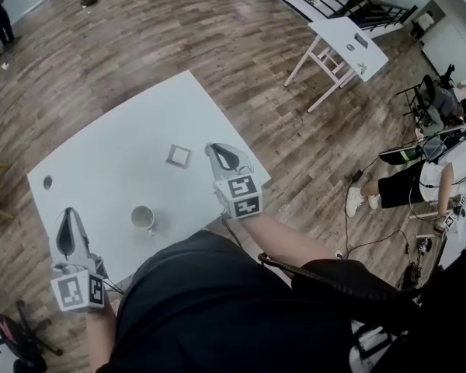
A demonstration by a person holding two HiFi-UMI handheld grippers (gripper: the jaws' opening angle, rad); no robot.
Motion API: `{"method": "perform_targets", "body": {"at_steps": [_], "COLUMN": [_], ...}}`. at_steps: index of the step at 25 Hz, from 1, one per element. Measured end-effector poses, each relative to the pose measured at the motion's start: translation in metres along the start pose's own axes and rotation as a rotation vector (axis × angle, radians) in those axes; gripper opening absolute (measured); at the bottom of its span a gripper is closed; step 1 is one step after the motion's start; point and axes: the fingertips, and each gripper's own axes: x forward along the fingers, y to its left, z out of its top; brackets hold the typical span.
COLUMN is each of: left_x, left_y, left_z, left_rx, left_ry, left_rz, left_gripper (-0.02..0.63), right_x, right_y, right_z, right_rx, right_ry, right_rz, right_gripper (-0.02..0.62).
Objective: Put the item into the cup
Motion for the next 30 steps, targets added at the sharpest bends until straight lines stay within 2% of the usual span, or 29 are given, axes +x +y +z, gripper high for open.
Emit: {"method": "perform_targets", "body": {"at_steps": [7,16,23,30], "left_x": [0.002,-0.016,-0.033,-0.047], "left_y": [0.000,-0.004,0.000,0.006], "left_z": [0.001,0.005,0.000,0.002], "left_rx": [0.006,0.017,0.011,0.015], "left_ry": [0.003,0.013,0.026,0.029], "left_rz": [0.010,0.072,0.119,0.166], "left_gripper": [0.002,0.001,0.002,0.002], "right_x": [0.000,0.002,0.005,0.010], "right_y": [-0.002,0.011,0.033,0.055], "right_z": [0.003,0.011,0.018,0.019], "right_rx": [0.003,-0.022,-0.076,-0.087], "right_ry": [0.010,-0.008,-0.023,-0.026], "right_rz": [0.010,0.092,0.159,0.223], "right_gripper": [0.018,0.018,0.018,0.018]}}
